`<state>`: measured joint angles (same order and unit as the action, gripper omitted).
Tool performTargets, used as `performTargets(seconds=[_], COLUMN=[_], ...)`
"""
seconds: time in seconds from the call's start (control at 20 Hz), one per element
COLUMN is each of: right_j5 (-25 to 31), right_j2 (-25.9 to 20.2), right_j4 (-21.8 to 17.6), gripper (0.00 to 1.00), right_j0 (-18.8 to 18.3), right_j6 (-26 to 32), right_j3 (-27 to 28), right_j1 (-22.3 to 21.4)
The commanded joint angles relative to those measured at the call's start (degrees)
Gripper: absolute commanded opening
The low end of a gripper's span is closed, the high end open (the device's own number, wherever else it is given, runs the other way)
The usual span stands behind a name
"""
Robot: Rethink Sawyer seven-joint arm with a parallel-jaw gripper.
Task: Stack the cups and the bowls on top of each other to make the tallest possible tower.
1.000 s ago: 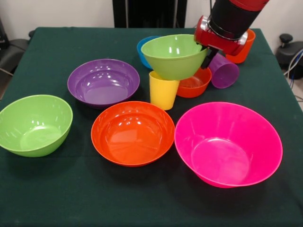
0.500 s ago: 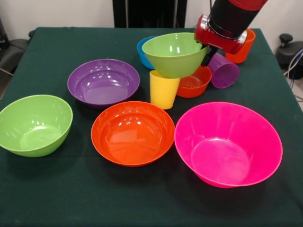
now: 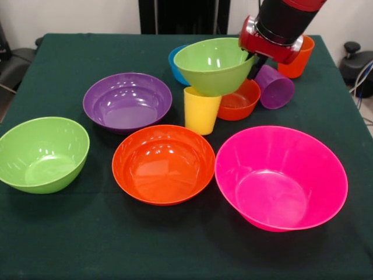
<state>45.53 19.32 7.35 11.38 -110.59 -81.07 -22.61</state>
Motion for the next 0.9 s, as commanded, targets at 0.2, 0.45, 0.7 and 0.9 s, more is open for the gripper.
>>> performTargets(seconds=[0.2,0.45,0.7,0.9], right_j5=[1.67,3.22,4.25,2.59], right_j2=[-7.62,-7.65,-7.52,-7.51], right_j4=[-1.08,-0.35,0.10,0.08], gripper=[0.00,0.00,0.00,0.00], right_j0=[0.43,1.32,2.19,2.88], right_j6=[-2.81,-4.23,-5.33,-5.97], right_j3=[-2.36,-2.80,-3.45,-4.87], right_j1=[-1.64,-2.68,-3.69,-4.01])
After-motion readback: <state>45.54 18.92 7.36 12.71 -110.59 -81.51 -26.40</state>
